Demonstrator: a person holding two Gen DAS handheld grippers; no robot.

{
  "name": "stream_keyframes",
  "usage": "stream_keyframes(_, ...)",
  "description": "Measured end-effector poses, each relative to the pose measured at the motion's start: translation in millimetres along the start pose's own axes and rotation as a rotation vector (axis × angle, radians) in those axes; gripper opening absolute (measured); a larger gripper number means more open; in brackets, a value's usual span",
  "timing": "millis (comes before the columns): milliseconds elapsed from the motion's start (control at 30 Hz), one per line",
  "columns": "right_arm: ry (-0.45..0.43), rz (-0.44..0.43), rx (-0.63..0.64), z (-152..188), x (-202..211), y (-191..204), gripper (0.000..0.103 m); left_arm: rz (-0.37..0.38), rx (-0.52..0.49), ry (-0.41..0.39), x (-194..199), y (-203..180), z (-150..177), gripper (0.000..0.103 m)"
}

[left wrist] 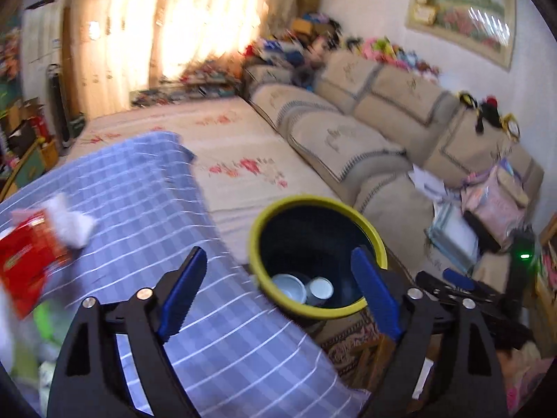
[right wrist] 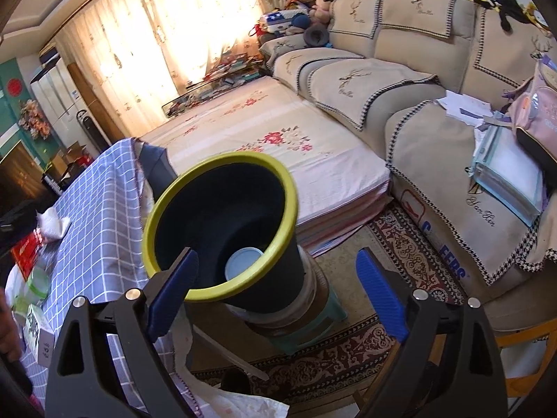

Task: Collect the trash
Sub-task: 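Return the left tool to the table and grasp the green-capped jar with the right gripper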

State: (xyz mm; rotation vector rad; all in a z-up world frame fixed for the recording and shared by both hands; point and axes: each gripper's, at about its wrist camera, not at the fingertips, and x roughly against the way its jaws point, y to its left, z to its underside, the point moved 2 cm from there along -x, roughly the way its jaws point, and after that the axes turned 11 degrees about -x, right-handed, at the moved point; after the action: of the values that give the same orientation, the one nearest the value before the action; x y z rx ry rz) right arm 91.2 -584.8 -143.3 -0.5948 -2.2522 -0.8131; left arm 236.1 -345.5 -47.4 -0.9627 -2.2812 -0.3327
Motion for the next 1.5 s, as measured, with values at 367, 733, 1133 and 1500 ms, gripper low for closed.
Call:
stream_keyframes(367, 0.059, -0.112, 0.132, 32, 1, 64, 0.089, -0.318, 0.14, -0.068, 147, 87, 85, 0.093)
stream_keyframes(733, 0.133, -0.355, 0.396, 90, 20, 208, 0.089, -0.526, 0.261, -0.08, 223, 150, 164, 0.094)
stream_keyframes(1133, 0.221, -0.428, 0.623, 152, -2, 345, 0.089, -0.56, 0.332, -0.088, 244, 176, 212, 0.095)
stream_keyframes(1500, 0.259, -0.351, 0.678, 176, -41, 385, 0.089, -0.535, 0.389, -0.062, 234, 204, 239, 0.095)
